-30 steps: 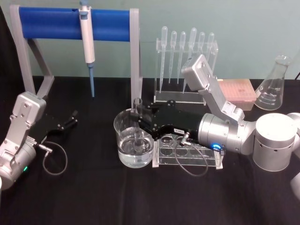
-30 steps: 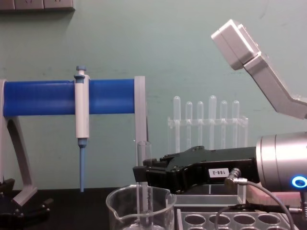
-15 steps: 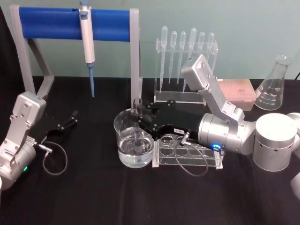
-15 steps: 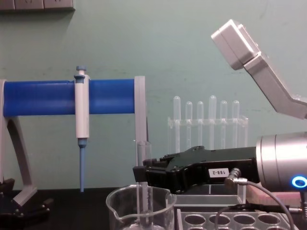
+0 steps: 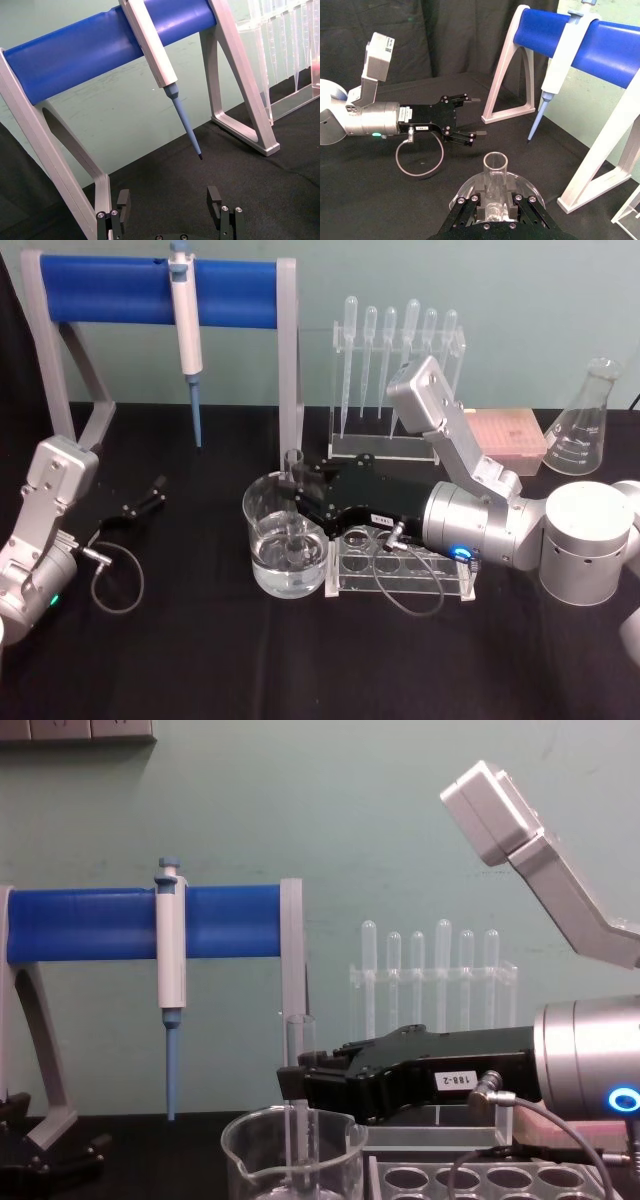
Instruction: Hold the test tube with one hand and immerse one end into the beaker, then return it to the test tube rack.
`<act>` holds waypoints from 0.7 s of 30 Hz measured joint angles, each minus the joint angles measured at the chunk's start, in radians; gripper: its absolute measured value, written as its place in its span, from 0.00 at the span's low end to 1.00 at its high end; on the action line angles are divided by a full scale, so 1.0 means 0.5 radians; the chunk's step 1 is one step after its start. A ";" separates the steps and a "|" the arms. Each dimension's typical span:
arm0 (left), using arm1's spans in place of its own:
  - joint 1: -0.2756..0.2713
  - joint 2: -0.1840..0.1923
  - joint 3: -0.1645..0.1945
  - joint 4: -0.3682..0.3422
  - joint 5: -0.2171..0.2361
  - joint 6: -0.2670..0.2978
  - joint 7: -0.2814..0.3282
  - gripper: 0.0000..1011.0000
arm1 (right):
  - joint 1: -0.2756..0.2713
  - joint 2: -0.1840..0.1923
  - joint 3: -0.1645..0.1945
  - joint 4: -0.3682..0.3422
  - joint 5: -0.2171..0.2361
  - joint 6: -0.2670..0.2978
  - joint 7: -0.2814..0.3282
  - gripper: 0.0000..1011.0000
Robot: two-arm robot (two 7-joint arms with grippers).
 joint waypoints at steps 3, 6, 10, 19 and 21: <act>0.000 0.000 0.000 0.000 0.000 0.000 0.000 0.99 | 0.000 0.000 0.000 0.000 0.000 0.000 0.000 0.23; 0.000 0.000 0.000 0.000 0.000 0.000 0.000 0.99 | 0.000 0.000 0.000 0.000 0.000 0.000 0.000 0.23; 0.000 0.000 0.000 0.000 0.000 0.000 0.000 0.99 | 0.000 0.000 0.000 0.000 0.000 0.000 0.000 0.23; 0.000 0.000 0.000 0.000 0.000 0.000 0.000 0.99 | 0.000 0.000 0.000 0.000 0.000 0.000 0.000 0.23; 0.000 0.000 0.000 0.000 0.000 0.000 0.000 0.99 | 0.000 0.000 0.000 0.000 0.000 0.000 0.000 0.23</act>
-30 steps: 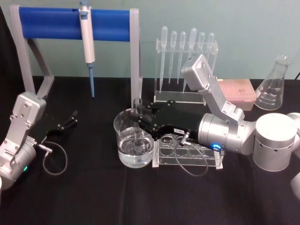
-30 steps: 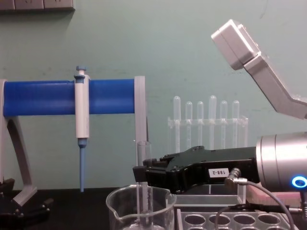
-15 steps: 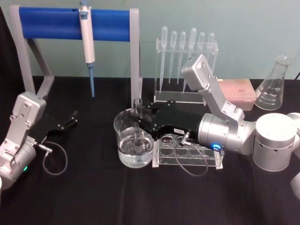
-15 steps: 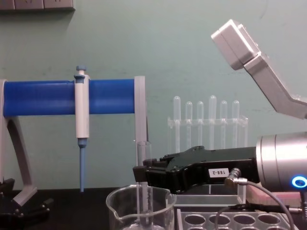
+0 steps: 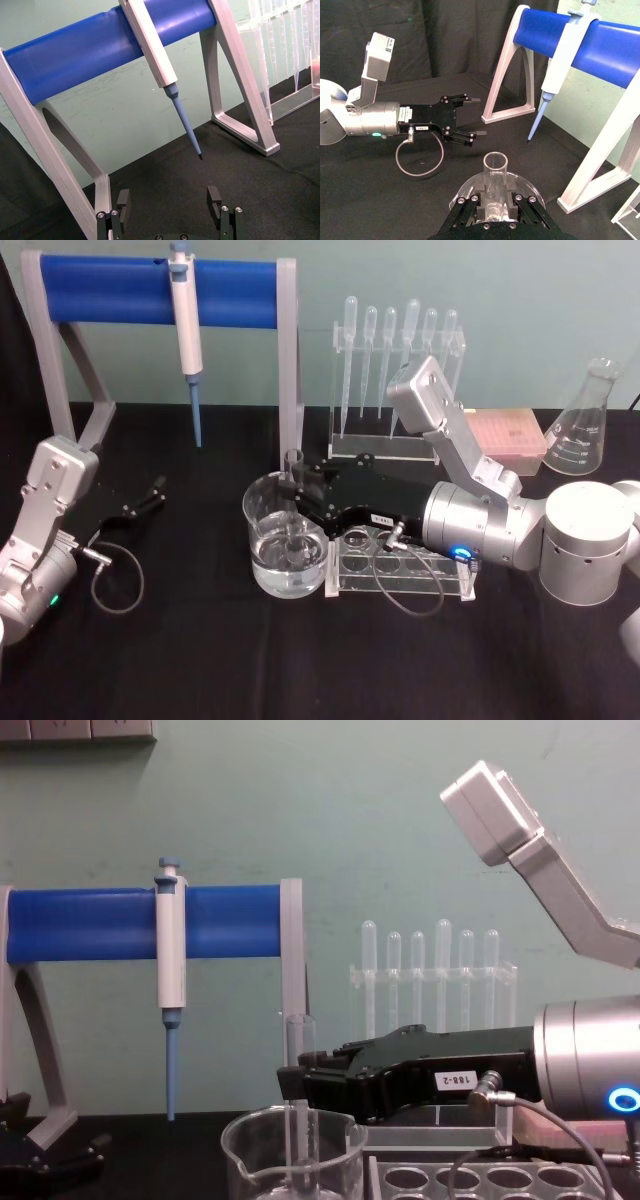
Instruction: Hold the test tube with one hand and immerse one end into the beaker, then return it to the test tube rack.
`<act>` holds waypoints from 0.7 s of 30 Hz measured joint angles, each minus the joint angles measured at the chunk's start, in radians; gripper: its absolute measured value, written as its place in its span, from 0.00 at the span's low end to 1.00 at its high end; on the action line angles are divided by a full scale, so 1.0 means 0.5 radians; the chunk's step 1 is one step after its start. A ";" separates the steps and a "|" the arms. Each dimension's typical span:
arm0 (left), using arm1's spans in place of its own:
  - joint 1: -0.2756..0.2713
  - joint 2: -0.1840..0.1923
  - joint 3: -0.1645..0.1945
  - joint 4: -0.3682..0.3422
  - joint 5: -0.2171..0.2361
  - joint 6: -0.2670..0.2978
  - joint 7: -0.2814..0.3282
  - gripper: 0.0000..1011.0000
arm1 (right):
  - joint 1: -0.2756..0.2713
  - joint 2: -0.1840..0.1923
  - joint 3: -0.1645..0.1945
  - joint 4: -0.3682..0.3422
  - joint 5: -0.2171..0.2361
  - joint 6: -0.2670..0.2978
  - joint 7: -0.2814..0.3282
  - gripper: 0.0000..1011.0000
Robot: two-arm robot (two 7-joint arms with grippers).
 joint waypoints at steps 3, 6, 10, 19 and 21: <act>0.000 0.000 0.000 0.000 0.000 0.000 0.000 0.99 | 0.000 0.000 0.000 0.000 0.000 0.000 0.000 0.23; 0.000 0.000 0.000 0.000 0.000 0.000 0.000 0.99 | 0.000 0.000 0.000 0.000 0.000 0.000 0.000 0.23; 0.000 0.000 0.000 0.000 0.000 0.000 0.000 0.99 | 0.000 0.000 0.000 0.000 0.000 0.000 0.000 0.23; 0.000 0.000 0.000 0.000 0.000 0.000 0.000 0.99 | 0.000 0.000 0.000 0.000 0.000 0.000 0.000 0.23; 0.000 0.000 0.000 0.000 0.000 0.000 0.000 0.99 | 0.000 0.000 0.000 0.000 0.000 0.000 0.000 0.23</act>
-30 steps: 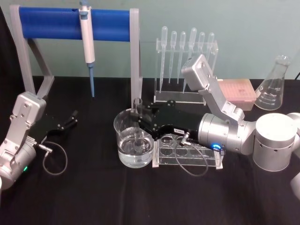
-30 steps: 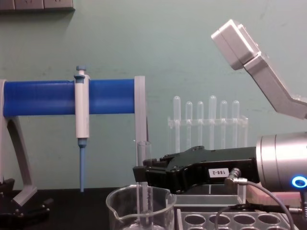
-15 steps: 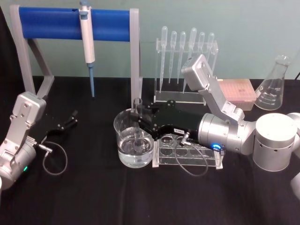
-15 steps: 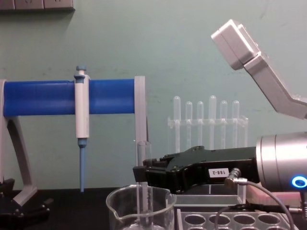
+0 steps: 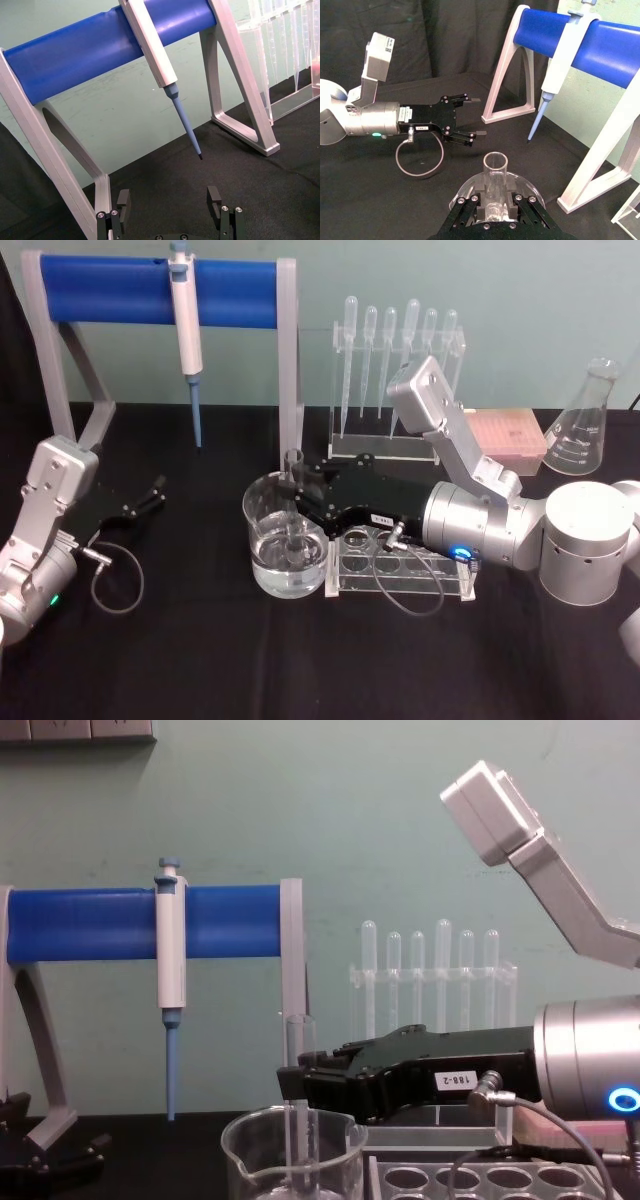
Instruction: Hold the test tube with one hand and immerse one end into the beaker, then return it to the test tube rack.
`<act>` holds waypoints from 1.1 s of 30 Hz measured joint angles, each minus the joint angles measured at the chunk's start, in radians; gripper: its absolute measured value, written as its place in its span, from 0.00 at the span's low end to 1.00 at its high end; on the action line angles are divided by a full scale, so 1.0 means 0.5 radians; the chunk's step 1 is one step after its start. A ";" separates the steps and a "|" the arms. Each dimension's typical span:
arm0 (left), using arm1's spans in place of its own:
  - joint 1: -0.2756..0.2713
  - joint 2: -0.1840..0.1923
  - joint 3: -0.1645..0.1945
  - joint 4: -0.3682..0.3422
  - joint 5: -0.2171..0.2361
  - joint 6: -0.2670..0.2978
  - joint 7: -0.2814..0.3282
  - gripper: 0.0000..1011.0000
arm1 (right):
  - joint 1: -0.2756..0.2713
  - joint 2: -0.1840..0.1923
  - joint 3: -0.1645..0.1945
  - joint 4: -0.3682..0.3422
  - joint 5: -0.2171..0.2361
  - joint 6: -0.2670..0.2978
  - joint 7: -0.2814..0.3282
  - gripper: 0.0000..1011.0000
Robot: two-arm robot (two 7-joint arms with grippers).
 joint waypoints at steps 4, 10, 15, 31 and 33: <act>0.000 0.000 0.000 0.000 0.000 0.000 0.000 0.99 | 0.000 0.000 0.000 0.000 0.000 0.000 0.000 0.23; 0.000 0.000 0.000 0.000 0.000 0.000 0.000 0.99 | 0.000 0.000 0.000 0.000 0.000 0.000 0.000 0.23; 0.000 0.000 0.000 0.000 0.000 0.000 0.000 0.99 | 0.000 0.000 0.000 0.000 0.000 0.000 0.000 0.23; 0.000 0.000 0.000 0.000 0.000 0.000 0.000 0.99 | 0.000 0.000 0.000 0.000 0.000 0.000 0.000 0.23; 0.000 0.000 0.000 0.000 0.000 0.000 0.000 0.99 | 0.000 0.000 0.000 0.000 0.000 0.000 0.000 0.23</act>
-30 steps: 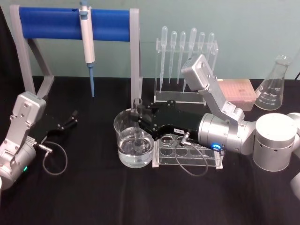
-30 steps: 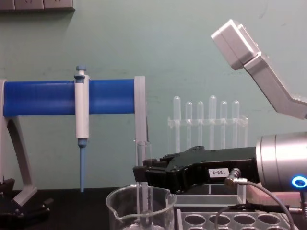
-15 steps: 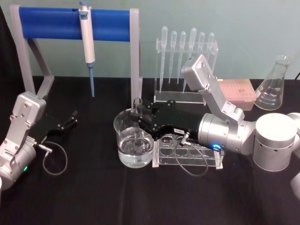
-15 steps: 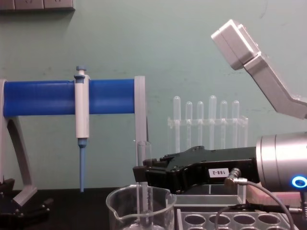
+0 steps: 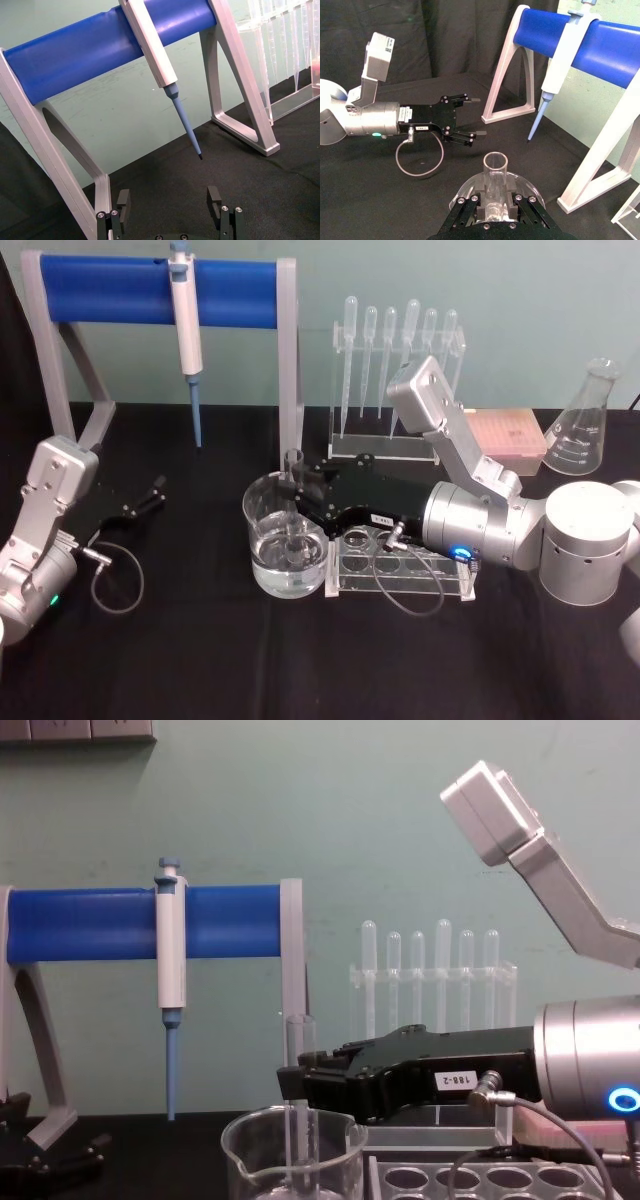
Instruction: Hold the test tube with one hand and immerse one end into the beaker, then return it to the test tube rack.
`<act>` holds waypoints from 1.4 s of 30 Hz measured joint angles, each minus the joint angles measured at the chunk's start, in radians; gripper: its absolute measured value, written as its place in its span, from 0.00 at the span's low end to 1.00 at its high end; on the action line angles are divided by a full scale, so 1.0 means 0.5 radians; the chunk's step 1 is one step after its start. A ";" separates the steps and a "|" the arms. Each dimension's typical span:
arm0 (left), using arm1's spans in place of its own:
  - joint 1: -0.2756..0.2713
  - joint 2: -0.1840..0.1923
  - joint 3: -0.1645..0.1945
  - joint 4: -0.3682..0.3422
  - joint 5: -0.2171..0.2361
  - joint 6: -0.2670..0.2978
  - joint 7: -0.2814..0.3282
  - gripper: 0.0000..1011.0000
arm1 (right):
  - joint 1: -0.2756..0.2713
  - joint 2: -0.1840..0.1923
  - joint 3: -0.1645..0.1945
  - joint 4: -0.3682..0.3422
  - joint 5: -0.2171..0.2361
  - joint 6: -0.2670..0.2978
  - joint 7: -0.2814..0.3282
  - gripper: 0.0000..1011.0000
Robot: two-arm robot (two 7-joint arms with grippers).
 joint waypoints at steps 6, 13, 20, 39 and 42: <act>0.000 0.000 0.000 0.000 0.000 0.000 0.000 0.99 | 0.000 0.000 0.000 0.000 0.000 0.000 0.000 0.23; 0.000 0.000 0.000 0.000 0.000 0.000 0.000 0.99 | 0.000 0.000 0.000 0.000 0.000 0.000 0.000 0.23; 0.000 0.000 0.000 0.000 0.000 0.000 0.000 0.99 | 0.000 0.000 0.000 0.000 0.000 0.000 0.000 0.23; 0.000 0.000 0.000 0.000 0.000 0.000 0.000 0.99 | 0.000 0.000 0.000 0.000 0.000 0.000 0.000 0.23; 0.000 0.000 0.000 0.000 0.000 0.000 0.000 0.99 | 0.000 0.000 0.000 0.000 0.000 0.000 0.000 0.23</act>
